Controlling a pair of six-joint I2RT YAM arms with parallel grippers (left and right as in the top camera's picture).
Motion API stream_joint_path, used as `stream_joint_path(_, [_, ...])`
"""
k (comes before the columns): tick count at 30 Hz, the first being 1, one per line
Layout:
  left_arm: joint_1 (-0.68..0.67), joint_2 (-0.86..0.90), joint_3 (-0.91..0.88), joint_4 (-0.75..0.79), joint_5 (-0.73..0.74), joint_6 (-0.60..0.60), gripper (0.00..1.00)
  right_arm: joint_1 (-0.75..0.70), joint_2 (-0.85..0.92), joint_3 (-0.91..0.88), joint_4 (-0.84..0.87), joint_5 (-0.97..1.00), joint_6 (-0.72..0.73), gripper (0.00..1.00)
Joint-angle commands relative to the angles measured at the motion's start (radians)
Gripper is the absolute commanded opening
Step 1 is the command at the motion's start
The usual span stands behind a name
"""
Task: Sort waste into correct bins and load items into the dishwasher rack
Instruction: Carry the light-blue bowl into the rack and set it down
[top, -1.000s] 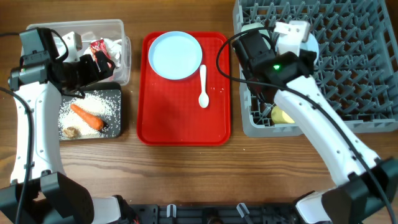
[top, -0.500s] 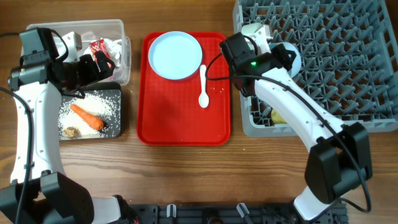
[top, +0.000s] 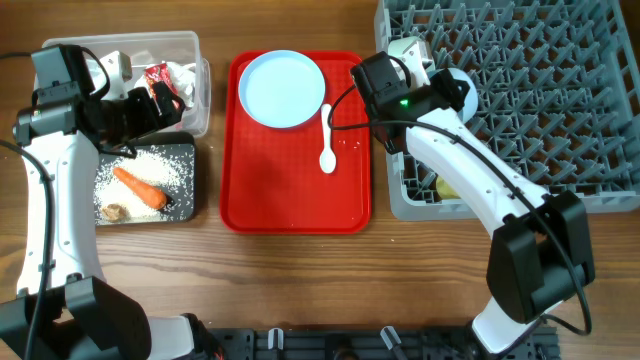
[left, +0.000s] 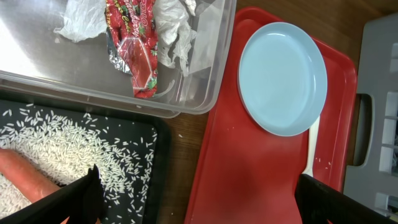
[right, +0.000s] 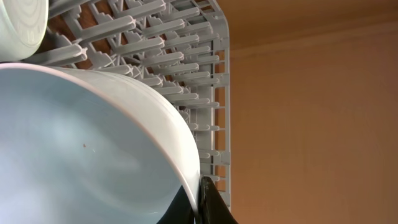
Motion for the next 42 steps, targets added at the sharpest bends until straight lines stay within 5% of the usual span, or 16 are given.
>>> stream_joint_path(1, [0.006, 0.003, 0.014, 0.000, 0.016, 0.016, 1.00, -0.005, 0.025, -0.006, 0.005, -0.001, -0.011, 0.04])
stream_joint_path(18, [0.006, 0.003, 0.014, 0.000, 0.016, 0.015, 1.00, -0.021, 0.050, -0.006, -0.005, -0.016, -0.052, 0.06])
stream_joint_path(23, [0.006, 0.003, 0.014, 0.000, 0.016, 0.016, 1.00, 0.040, 0.050, -0.006, -0.042, -0.016, -0.092, 0.15])
stream_joint_path(26, [0.006, 0.003, 0.014, 0.000, 0.016, 0.016, 1.00, 0.089, 0.050, -0.006, -0.041, -0.016, -0.092, 0.34])
stream_joint_path(29, [0.006, 0.003, 0.014, 0.000, 0.016, 0.015, 1.00, 0.137, 0.050, -0.006, -0.041, -0.016, -0.092, 0.43])
stream_joint_path(37, [0.006, 0.003, 0.014, 0.000, 0.016, 0.016, 1.00, 0.216, 0.050, -0.006, -0.021, -0.016, -0.077, 0.50])
stream_joint_path(42, [0.006, 0.003, 0.014, 0.000, 0.016, 0.016, 1.00, 0.215, 0.001, 0.061, -0.014, -0.077, 0.082, 0.59])
